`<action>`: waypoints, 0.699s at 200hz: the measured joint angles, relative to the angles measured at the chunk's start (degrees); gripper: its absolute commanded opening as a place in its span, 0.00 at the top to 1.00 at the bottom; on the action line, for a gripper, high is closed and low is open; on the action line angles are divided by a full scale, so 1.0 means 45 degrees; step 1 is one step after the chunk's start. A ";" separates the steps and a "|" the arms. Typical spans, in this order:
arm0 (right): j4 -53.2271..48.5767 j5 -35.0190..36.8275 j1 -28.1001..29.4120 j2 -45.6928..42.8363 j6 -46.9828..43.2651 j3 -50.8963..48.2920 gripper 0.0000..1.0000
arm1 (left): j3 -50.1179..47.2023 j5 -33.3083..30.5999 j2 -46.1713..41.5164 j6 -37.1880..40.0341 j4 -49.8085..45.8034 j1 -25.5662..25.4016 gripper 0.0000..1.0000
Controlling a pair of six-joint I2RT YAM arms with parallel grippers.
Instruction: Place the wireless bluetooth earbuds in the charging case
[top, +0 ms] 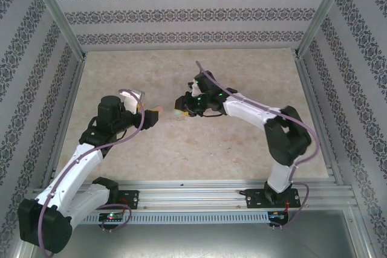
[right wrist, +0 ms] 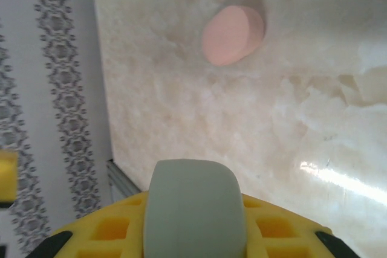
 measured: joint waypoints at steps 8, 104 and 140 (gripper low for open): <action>-0.0034 0.0039 0.0053 0.0612 -0.0126 0.0311 0.87 | -0.0155 -0.0155 -0.0165 -0.0073 -0.0204 0.0102 0.23; -0.0607 0.0024 0.0083 0.5353 -0.1268 0.3866 0.79 | -0.1005 -0.0787 -0.1865 -0.0330 -0.1336 0.0627 0.26; -0.0933 0.0063 0.0073 0.5542 -0.1724 0.4206 0.66 | -0.1054 -0.0782 -0.1919 -0.0379 -0.1375 0.0646 0.26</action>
